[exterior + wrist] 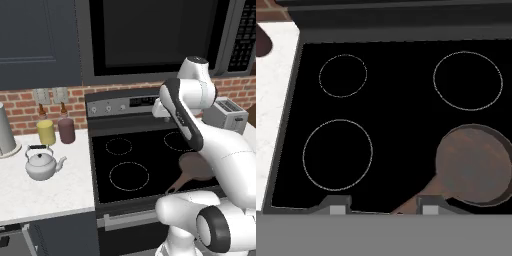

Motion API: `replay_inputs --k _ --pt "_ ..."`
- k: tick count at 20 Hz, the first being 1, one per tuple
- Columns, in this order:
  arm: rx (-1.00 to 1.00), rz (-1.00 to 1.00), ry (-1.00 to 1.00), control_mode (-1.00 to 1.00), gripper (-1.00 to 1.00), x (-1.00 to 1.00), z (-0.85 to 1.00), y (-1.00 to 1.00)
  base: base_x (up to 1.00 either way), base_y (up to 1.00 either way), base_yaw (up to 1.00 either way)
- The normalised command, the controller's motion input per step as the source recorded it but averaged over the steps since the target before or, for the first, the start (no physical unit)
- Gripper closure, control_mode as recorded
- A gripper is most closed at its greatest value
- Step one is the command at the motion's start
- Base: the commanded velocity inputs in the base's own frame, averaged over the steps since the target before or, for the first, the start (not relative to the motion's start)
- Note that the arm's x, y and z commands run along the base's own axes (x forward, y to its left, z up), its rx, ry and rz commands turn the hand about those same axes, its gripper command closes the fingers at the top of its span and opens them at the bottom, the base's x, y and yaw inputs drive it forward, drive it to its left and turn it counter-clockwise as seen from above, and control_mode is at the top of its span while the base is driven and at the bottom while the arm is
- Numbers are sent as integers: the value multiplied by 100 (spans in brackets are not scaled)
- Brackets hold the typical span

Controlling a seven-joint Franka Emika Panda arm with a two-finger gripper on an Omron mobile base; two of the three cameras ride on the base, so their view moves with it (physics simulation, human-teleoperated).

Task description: Pick the kettle from the counter and place it on a stove burner. Then turn the burner on.

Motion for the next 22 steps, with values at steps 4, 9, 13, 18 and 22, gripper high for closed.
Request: replay_inputs --k 4,9,13,18,22 --pt "-2 1 -6 -100 -100 -21 -2 8 0 0 0" --pt "-10 15 -18 -100 -100 -79 0 71 0 0 0" --pt "-22 22 -23 -100 -100 -72 0 100 0 0 0" --pt "-25 31 -19 -100 -100 -54 0 100 0 0 0" --pt "-23 33 -8 -100 -100 -31 3 100 0 0 0"
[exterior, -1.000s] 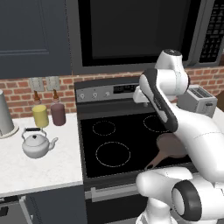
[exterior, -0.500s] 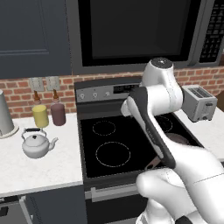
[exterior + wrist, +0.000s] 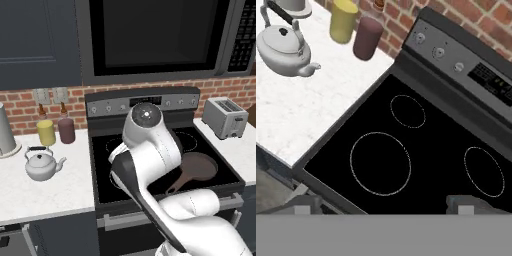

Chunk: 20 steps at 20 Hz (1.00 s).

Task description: Pick the kettle from the counter and place it on a stove burner. Then turn the burner on.

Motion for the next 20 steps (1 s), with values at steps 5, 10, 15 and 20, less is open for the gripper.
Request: replay_inputs --k 5,10,15,20 --pt "-18 35 0 -100 -100 -12 14 100 0 0 0" --pt "-10 39 1 -100 -100 -2 1 100 0 0 0" --pt "-12 26 7 -100 -100 16 2 100 0 0 0" --pt "-17 19 14 -100 -100 58 -13 100 0 0 0"
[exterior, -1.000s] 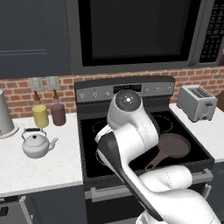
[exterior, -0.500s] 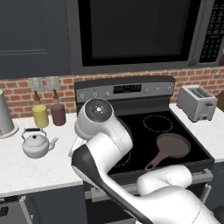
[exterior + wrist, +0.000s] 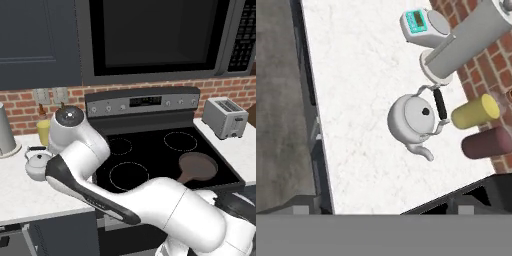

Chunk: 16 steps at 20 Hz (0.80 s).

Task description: Pick the kettle from the counter and place it on a stove burner. Then turn the burner on.

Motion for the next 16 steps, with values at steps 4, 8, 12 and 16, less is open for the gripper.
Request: replay_inputs --k 4,8,12,16 --pt "-20 2 6 -100 -100 18 -3 55 0 0 0" --pt "-21 0 0 -100 -100 51 -25 31 0 0 0" --pt "-21 0 2 -100 -100 32 -37 20 0 0 0" --pt "-13 0 2 -100 -100 42 -35 1 0 0 0"
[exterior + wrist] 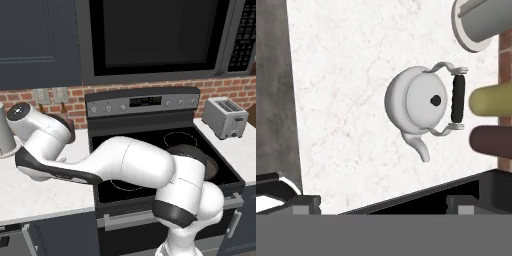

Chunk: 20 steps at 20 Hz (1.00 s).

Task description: Pick the kettle from the counter and place it on a stove burner. Then turn the burner on.

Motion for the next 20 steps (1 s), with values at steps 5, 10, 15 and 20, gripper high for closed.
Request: replay_inputs --k 5,10,15,20 --pt "-3 0 3 -100 -100 15 -6 0 0 0 0" --pt "-7 0 0 -100 -100 43 -27 0 0 0 0" --pt "-7 0 0 -100 -100 52 -28 0 0 0 0" --pt "-1 0 3 -100 -100 34 -2 11 0 0 0"
